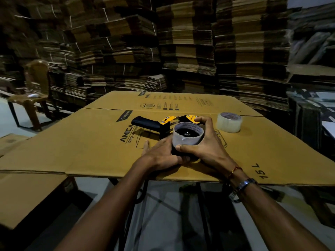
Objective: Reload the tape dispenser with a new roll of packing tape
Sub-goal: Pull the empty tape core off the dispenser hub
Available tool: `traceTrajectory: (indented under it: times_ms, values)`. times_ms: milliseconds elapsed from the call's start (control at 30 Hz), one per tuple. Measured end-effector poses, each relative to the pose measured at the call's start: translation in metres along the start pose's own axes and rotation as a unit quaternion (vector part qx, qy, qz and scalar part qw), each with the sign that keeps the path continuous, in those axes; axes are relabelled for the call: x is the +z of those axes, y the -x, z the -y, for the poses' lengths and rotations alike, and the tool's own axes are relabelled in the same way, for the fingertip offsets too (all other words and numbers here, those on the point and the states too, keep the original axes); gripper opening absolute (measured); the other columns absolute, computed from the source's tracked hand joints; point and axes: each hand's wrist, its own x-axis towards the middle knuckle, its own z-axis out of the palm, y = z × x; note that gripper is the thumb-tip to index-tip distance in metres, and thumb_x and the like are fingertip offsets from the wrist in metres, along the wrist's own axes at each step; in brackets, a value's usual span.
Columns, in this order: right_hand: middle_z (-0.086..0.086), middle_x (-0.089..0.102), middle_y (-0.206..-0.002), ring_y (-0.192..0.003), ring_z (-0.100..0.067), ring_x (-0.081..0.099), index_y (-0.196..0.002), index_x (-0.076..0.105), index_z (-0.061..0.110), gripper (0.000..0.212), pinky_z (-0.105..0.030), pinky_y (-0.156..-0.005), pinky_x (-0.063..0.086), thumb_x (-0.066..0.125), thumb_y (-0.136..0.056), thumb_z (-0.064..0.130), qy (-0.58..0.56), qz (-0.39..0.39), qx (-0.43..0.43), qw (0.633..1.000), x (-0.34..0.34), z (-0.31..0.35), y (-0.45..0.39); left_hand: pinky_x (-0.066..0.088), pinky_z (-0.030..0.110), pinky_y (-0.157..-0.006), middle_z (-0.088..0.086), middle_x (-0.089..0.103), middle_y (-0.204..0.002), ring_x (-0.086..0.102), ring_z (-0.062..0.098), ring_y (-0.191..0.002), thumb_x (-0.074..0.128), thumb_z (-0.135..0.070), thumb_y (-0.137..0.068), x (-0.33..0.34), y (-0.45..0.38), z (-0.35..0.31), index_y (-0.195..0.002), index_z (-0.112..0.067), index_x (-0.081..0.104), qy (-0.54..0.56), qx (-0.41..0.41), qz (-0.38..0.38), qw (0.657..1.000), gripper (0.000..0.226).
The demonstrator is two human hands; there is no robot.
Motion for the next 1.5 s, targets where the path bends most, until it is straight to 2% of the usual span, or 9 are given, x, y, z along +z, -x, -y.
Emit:
traceTrajectory:
  times_ms: [133, 367, 600, 733, 900, 1033, 1233, 1500]
  values:
    - [0.01, 0.065, -0.127, -0.118, -0.012, 0.064, -0.129, 0.038, 0.044, 0.094, -0.046, -0.101, 0.054, 0.095, -0.054, 0.049, -0.024, 0.012, 0.016, 1.0, 0.002, -0.0064, -0.0032, -0.004, 0.063, -0.118, -0.009, 0.028, -0.162, 0.021, 0.015, -0.15, 0.058, -0.067, -0.084, -0.0018, 0.0008, -0.0003, -0.152, -0.037, 0.018, 0.004, -0.002, 0.005, 1.0, 0.085]
    - [0.011, 0.065, -0.129, -0.119, -0.011, 0.063, -0.134, 0.048, 0.038, 0.094, -0.044, -0.102, 0.053, 0.093, -0.054, 0.056, -0.049, 0.025, 0.026, 0.998, 0.0026, -0.0088, -0.0044, -0.005, 0.063, -0.118, -0.007, 0.026, -0.163, 0.021, 0.017, -0.15, 0.058, -0.067, -0.084, -0.0031, 0.0012, -0.0017, -0.153, -0.037, 0.017, 0.008, -0.003, 0.011, 1.0, 0.085]
    - [0.006, 0.07, -0.124, -0.115, -0.016, 0.067, -0.129, 0.055, 0.033, 0.084, -0.049, -0.097, 0.057, 0.095, -0.055, 0.041, -0.126, 0.017, 0.062, 0.99, 0.0042, -0.0096, -0.0055, -0.006, 0.064, -0.117, -0.004, 0.022, -0.164, 0.017, 0.019, -0.152, 0.053, -0.074, -0.081, -0.0007, -0.0051, 0.0046, -0.154, -0.038, 0.013, -0.002, -0.009, 0.027, 1.0, 0.091]
    - [0.007, 0.069, -0.124, -0.114, -0.015, 0.067, -0.13, 0.053, 0.034, 0.086, -0.047, -0.097, 0.057, 0.094, -0.056, 0.044, -0.117, 0.015, 0.063, 0.991, 0.0038, -0.0108, -0.0055, -0.009, 0.064, -0.117, -0.006, 0.018, -0.165, 0.013, 0.017, -0.152, 0.05, -0.076, -0.082, 0.0006, -0.0058, 0.0051, -0.154, -0.042, 0.011, -0.005, -0.012, 0.031, 0.999, 0.089]
    - [0.01, 0.066, -0.127, -0.118, -0.013, 0.064, -0.134, 0.048, 0.036, 0.093, -0.045, -0.1, 0.055, 0.094, -0.055, 0.049, -0.089, 0.016, 0.045, 0.995, 0.0039, -0.009, -0.0036, -0.007, 0.065, -0.117, -0.006, 0.022, -0.164, 0.019, 0.02, -0.151, 0.049, -0.076, -0.081, 0.0003, -0.0074, 0.0064, -0.154, -0.041, 0.016, -0.012, -0.008, 0.035, 0.999, 0.088]
    - [0.011, 0.063, -0.131, -0.121, -0.013, 0.062, -0.139, 0.04, 0.037, 0.099, -0.046, -0.102, 0.053, 0.09, -0.055, 0.057, -0.029, 0.016, 0.016, 0.999, 0.0031, -0.0059, -0.0011, -0.005, 0.066, -0.117, -0.007, 0.026, -0.163, 0.023, 0.02, -0.149, 0.055, -0.071, -0.081, -0.0015, -0.0054, 0.0056, -0.152, -0.041, 0.023, 0.002, -0.001, 0.026, 1.0, 0.084]
    - [0.009, 0.062, -0.132, -0.121, -0.012, 0.061, -0.139, 0.037, 0.036, 0.099, -0.045, -0.102, 0.052, 0.087, -0.056, 0.055, 0.018, 0.012, -0.019, 1.0, 0.0026, -0.0015, 0.0016, -0.004, 0.065, -0.117, -0.005, 0.03, -0.161, 0.025, 0.02, -0.149, 0.061, -0.063, -0.084, -0.0031, -0.0033, 0.002, -0.151, -0.038, 0.025, 0.007, -0.002, 0.023, 1.0, 0.081]
    - [0.014, 0.067, -0.124, -0.116, -0.007, 0.064, -0.129, 0.048, 0.043, 0.087, -0.044, -0.101, 0.055, 0.092, -0.054, 0.049, -0.08, 0.004, 0.016, 0.997, 0.0017, -0.0024, 0.0001, -0.004, 0.065, -0.117, -0.005, 0.038, -0.156, 0.03, 0.021, -0.146, 0.058, -0.063, -0.085, -0.0048, -0.0011, 0.0009, -0.146, -0.036, 0.034, 0.016, 0.005, 0.022, 1.0, 0.071]
